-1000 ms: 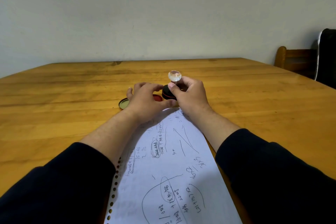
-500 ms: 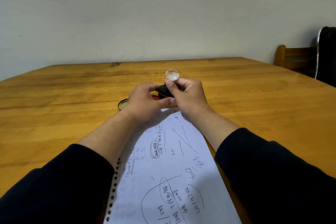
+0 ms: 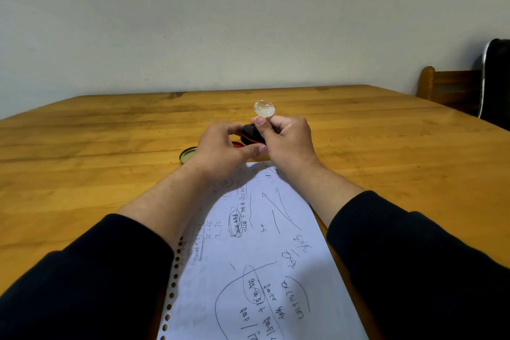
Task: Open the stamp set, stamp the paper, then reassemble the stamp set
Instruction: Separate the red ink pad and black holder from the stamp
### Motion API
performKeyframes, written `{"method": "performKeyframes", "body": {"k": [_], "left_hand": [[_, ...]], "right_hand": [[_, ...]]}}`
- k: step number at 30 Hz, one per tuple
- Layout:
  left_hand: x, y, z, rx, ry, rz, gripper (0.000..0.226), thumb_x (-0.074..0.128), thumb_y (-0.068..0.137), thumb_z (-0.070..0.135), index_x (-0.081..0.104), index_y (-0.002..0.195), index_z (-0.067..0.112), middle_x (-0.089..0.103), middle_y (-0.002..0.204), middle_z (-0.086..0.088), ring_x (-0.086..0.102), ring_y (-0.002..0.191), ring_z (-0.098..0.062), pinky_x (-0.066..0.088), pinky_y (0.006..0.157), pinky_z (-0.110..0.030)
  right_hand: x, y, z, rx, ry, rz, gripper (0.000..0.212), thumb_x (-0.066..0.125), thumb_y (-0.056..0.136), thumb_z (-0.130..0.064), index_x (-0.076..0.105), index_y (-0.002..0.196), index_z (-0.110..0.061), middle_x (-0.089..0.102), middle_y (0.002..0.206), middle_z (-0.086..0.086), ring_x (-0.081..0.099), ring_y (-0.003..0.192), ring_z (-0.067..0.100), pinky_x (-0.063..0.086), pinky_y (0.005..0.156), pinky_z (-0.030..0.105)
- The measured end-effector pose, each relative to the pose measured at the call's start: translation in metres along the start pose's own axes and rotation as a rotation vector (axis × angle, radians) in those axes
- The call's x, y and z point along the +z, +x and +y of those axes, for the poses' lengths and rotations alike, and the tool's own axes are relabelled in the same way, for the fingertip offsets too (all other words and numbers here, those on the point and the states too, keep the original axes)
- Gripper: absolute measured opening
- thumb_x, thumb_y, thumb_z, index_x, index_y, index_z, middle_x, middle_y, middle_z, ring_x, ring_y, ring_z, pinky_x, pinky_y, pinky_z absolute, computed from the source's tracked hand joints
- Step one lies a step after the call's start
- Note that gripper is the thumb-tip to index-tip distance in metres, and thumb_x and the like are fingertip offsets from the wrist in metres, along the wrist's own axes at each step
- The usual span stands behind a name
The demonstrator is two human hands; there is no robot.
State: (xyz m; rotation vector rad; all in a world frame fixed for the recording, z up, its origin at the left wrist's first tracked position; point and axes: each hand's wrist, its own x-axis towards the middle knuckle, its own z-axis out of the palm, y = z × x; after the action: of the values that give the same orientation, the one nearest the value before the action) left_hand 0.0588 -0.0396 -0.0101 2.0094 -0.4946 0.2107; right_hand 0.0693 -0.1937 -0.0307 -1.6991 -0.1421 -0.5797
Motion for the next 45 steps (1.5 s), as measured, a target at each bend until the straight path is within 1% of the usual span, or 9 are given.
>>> {"method": "performKeyframes", "body": {"k": [3, 6, 12, 16, 19, 25, 31, 36, 45], "left_hand": [[0.000, 0.000, 0.001, -0.027, 0.000, 0.014, 0.021, 0.090, 0.078, 0.024, 0.082, 0.096, 0.020, 0.083, 0.090, 0.005, 0.077, 0.084, -0.010, 0.061, 0.089, -0.035], [0.001, -0.001, 0.002, -0.055, -0.004, 0.039, 0.024, 0.093, 0.075, 0.025, 0.082, 0.096, 0.021, 0.083, 0.092, 0.002, 0.079, 0.092, -0.027, 0.061, 0.091, -0.046], [0.004, -0.003, 0.001, -0.086, -0.035, 0.107, 0.043, 0.099, 0.062, 0.029, 0.082, 0.102, 0.028, 0.082, 0.096, 0.010, 0.077, 0.099, -0.024, 0.060, 0.092, -0.034], [-0.001, -0.001, 0.000, -0.024, 0.116, 0.130, 0.051, 0.095, 0.065, 0.045, 0.079, 0.112, 0.037, 0.076, 0.112, 0.016, 0.063, 0.125, -0.019, 0.042, 0.111, -0.050], [0.002, -0.002, 0.001, 0.003, 0.263, 0.172, 0.053, 0.090, 0.067, 0.054, 0.072, 0.116, 0.048, 0.063, 0.109, 0.023, 0.048, 0.129, -0.014, 0.028, 0.115, -0.051], [0.006, 0.006, -0.002, -0.031, 0.351, 0.181, 0.068, 0.089, 0.066, 0.056, 0.070, 0.129, 0.036, 0.062, 0.124, 0.008, 0.042, 0.133, -0.016, 0.021, 0.117, -0.051], [0.007, 0.007, -0.007, -0.042, 0.365, 0.186, 0.073, 0.092, 0.066, 0.045, 0.064, 0.132, 0.033, 0.069, 0.116, 0.018, 0.042, 0.133, -0.011, 0.020, 0.116, -0.047], [0.011, 0.011, -0.010, -0.063, 0.433, 0.176, 0.072, 0.090, 0.069, 0.040, 0.061, 0.135, 0.033, 0.071, 0.113, 0.020, 0.043, 0.136, -0.010, 0.015, 0.119, -0.052], [0.020, 0.019, -0.008, -0.116, 0.424, 0.089, 0.069, 0.086, 0.072, 0.037, 0.059, 0.136, 0.033, 0.073, 0.117, 0.017, 0.063, 0.123, -0.016, 0.012, 0.120, -0.055]], "right_hand": [[0.000, -0.001, -0.001, -0.011, -0.026, 0.019, 0.030, 0.071, 0.094, -0.033, 0.078, 0.083, -0.006, 0.079, 0.077, 0.016, 0.076, 0.078, 0.042, 0.063, 0.068, 0.058], [0.000, -0.001, -0.005, -0.024, -0.035, 0.039, 0.031, 0.070, 0.096, -0.029, 0.078, 0.082, -0.003, 0.078, 0.077, 0.019, 0.075, 0.080, 0.045, 0.063, 0.071, 0.058], [-0.006, 0.000, -0.014, 0.060, 0.064, 0.080, 0.029, 0.067, 0.101, -0.027, 0.082, 0.090, -0.005, 0.082, 0.090, 0.012, 0.078, 0.094, 0.034, 0.062, 0.090, 0.051], [-0.003, -0.003, -0.016, 0.084, 0.127, 0.090, 0.029, 0.065, 0.102, -0.026, 0.081, 0.090, -0.004, 0.082, 0.092, 0.013, 0.078, 0.096, 0.034, 0.061, 0.094, 0.050], [-0.006, -0.002, -0.014, 0.134, 0.199, 0.116, 0.031, 0.065, 0.103, -0.025, 0.080, 0.086, -0.004, 0.082, 0.091, 0.015, 0.078, 0.096, 0.037, 0.061, 0.094, 0.051], [-0.008, 0.000, -0.007, 0.190, 0.191, 0.121, 0.032, 0.068, 0.100, -0.027, 0.081, 0.075, -0.013, 0.082, 0.084, 0.009, 0.078, 0.092, 0.036, 0.062, 0.091, 0.054], [-0.009, 0.003, 0.001, 0.229, 0.143, 0.145, 0.033, 0.070, 0.098, -0.031, 0.080, 0.075, -0.009, 0.081, 0.084, 0.015, 0.077, 0.085, 0.031, 0.062, 0.089, 0.058], [-0.008, 0.004, 0.004, 0.205, 0.033, 0.146, 0.035, 0.071, 0.094, -0.037, 0.079, 0.073, -0.011, 0.080, 0.079, 0.013, 0.066, 0.070, 0.016, 0.061, 0.082, 0.049], [-0.009, 0.007, 0.008, 0.236, -0.043, 0.190, 0.041, 0.069, 0.094, -0.038, 0.075, 0.074, -0.003, 0.077, 0.083, 0.021, 0.055, 0.063, 0.015, 0.048, 0.065, 0.031]]}}
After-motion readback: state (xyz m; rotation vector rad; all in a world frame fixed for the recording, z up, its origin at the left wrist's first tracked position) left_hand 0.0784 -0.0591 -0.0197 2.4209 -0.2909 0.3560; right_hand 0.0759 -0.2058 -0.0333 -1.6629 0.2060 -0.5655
